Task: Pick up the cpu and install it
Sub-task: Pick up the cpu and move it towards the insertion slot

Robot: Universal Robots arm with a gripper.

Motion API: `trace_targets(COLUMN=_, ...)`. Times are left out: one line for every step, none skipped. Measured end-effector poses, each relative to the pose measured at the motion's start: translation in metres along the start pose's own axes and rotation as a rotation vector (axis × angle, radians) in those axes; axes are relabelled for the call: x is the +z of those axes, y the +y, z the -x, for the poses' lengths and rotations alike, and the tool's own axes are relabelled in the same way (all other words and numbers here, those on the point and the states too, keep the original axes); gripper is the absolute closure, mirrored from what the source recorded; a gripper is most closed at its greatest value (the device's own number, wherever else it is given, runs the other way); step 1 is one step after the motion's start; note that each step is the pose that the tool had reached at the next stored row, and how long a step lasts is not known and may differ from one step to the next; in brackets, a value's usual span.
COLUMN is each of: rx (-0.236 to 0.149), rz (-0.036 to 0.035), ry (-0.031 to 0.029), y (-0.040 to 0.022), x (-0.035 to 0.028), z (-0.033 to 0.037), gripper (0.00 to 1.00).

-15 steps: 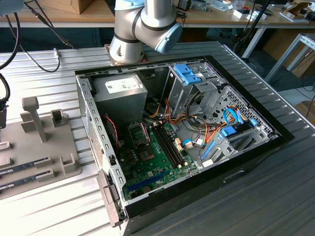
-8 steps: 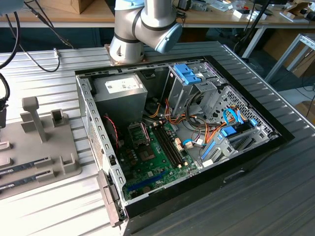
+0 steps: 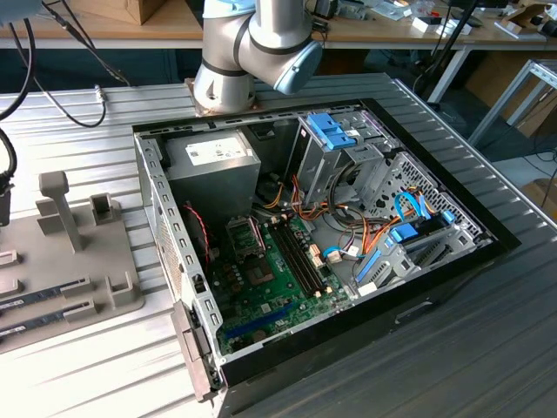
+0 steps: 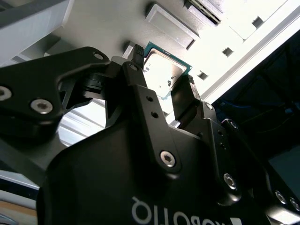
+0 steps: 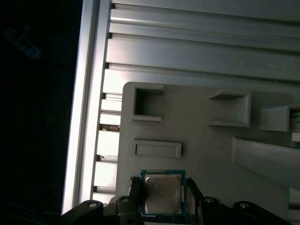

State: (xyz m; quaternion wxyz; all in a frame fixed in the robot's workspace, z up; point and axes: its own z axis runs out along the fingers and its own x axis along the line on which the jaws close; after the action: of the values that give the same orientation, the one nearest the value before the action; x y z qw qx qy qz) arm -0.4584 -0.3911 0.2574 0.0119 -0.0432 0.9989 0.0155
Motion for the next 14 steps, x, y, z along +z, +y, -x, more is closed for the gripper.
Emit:
trace_targets(rx=0.0, rz=0.0, ry=0.0, y=0.0, x=-0.0002, z=0.0, gripper=0.53)
trace_targets(rx=0.0, rz=0.0, ry=0.0, y=0.0, x=-0.0003, z=0.0, gripper=0.53)
trace_targets(rx=0.0, rz=0.0, ry=0.0, y=0.0, x=-0.0004, z=0.0, gripper=0.53)
trace_targets(rx=0.0, rz=0.0, ry=0.0, y=0.0, x=-0.0005, z=0.0, gripper=0.53)
trace_targets(rx=0.0, rz=0.0, ry=0.0, y=0.0, x=-0.0007, z=0.0, gripper=0.53)
trace_targets(rx=0.0, rz=0.0, ry=0.0, y=0.0, x=-0.0008, z=0.0, gripper=0.53)
trace_targets(rx=0.0, rz=0.0, ry=0.0, y=0.0, x=-0.0008, z=0.0, gripper=0.53)
trace_targets(rx=0.0, rz=-0.0001, ry=0.0001, y=0.0, x=-0.0011, z=0.0, gripper=0.53)
trace_targets(rx=0.0, rz=0.0, ry=0.0, y=0.0, x=-0.0012, z=0.0, gripper=0.53)
trace_targets(rx=0.0, rz=0.0, ry=0.0, y=0.0, x=-0.0013, z=0.0, gripper=0.53)
trace_targets(rx=0.0, rz=0.0, ry=0.0, y=0.0, x=-0.0015, z=0.0001, gripper=0.53)
trace_targets(rx=0.0, rz=0.0, ry=0.0, y=0.0, x=-0.0018, z=0.0001, gripper=0.53)
trace_targets(rx=0.0, rz=0.0, ry=0.0, y=0.0001, x=-0.002, z=0.0001, gripper=0.53)
trace_targets(rx=0.0, rz=0.0, ry=0.0, y=0.0, x=-0.0022, z=0.0001, gripper=0.53)
